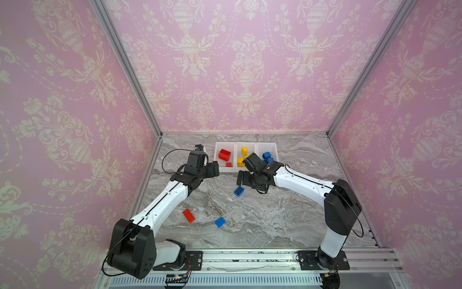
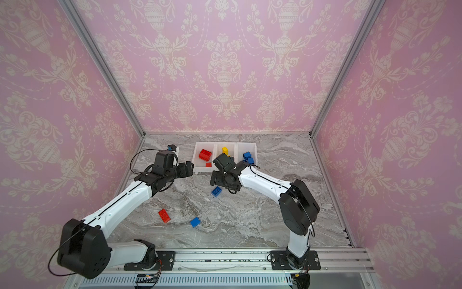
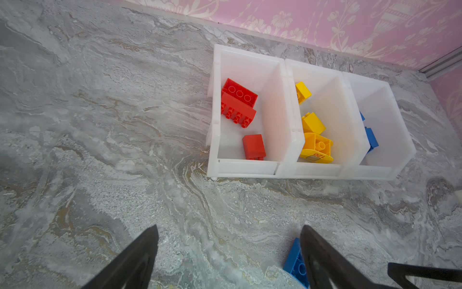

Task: Sort the legos into containers by color
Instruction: 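Lower the right gripper toward the blue brick while the left gripper withdraws, then close the right gripper on the blue brick and lift it, then carry the blue brick over the compartment nearest the right arm and release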

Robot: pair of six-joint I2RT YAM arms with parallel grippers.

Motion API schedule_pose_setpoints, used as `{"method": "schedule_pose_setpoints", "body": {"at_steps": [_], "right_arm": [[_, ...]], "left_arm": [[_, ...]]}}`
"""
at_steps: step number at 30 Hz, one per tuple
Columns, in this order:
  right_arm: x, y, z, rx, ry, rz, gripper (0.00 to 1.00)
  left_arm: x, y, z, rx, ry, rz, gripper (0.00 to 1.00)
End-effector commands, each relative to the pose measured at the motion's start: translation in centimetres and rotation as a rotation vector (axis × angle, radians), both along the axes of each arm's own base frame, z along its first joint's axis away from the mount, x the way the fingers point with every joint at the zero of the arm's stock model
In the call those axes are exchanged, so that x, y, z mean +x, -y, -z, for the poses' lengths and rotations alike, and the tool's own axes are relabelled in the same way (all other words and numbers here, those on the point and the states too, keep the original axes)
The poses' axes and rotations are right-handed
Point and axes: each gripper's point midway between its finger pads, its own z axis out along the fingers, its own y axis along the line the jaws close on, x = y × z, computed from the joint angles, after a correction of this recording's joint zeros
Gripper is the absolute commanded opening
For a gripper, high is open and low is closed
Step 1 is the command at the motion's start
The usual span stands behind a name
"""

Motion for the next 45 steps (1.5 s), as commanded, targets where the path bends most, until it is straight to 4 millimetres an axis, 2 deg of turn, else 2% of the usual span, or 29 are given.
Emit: {"method": "schedule_pose_setpoints", "body": {"at_steps": [1, 4, 7, 14, 19, 26, 31, 33, 40, 45], "right_arm": [[-1.3, 0.4, 2.1, -0.085, -0.118, 0.088, 0.99], [-1.5, -0.6, 3.1, -0.059, -0.143, 0.138, 0.98], [-1.2, -0.7, 3.8, -0.065, -0.168, 0.190, 0.97], [-1.1, -2.3, 5.7, -0.052, -0.229, 0.230, 0.90], [-0.6, -2.4, 6.6, -0.066, -0.231, 0.248, 0.81], [-0.1, -2.9, 7.5, -0.068, -0.232, 0.252, 0.62], [0.0, -2.9, 8.2, -0.078, -0.241, 0.252, 0.59], [0.0, -2.8, 8.4, -0.083, -0.239, 0.251, 0.54], [0.0, -2.6, 8.3, -0.070, -0.237, 0.250, 0.33], [-0.1, -2.5, 7.8, -0.059, -0.229, 0.248, 0.29]], "left_arm": [[-0.9, -0.7, -0.1, -0.033, -0.008, -0.015, 0.91], [-1.2, -1.2, -0.1, -0.033, -0.010, -0.026, 0.91], [-1.3, -1.5, 0.0, -0.031, -0.014, -0.030, 0.92], [-1.6, -2.1, 0.4, -0.027, -0.022, -0.039, 0.92], [-1.8, -2.4, 0.7, -0.026, -0.025, -0.046, 0.92], [-1.8, -2.7, 0.8, -0.026, -0.027, -0.054, 0.92], [-1.8, -2.7, 0.9, -0.028, -0.028, -0.055, 0.93], [-1.8, -2.7, 1.0, -0.029, -0.030, -0.056, 0.92], [-1.8, -2.8, 0.8, -0.032, -0.024, -0.059, 0.92], [-1.9, -2.8, 0.7, -0.036, -0.024, -0.059, 0.93]]}}
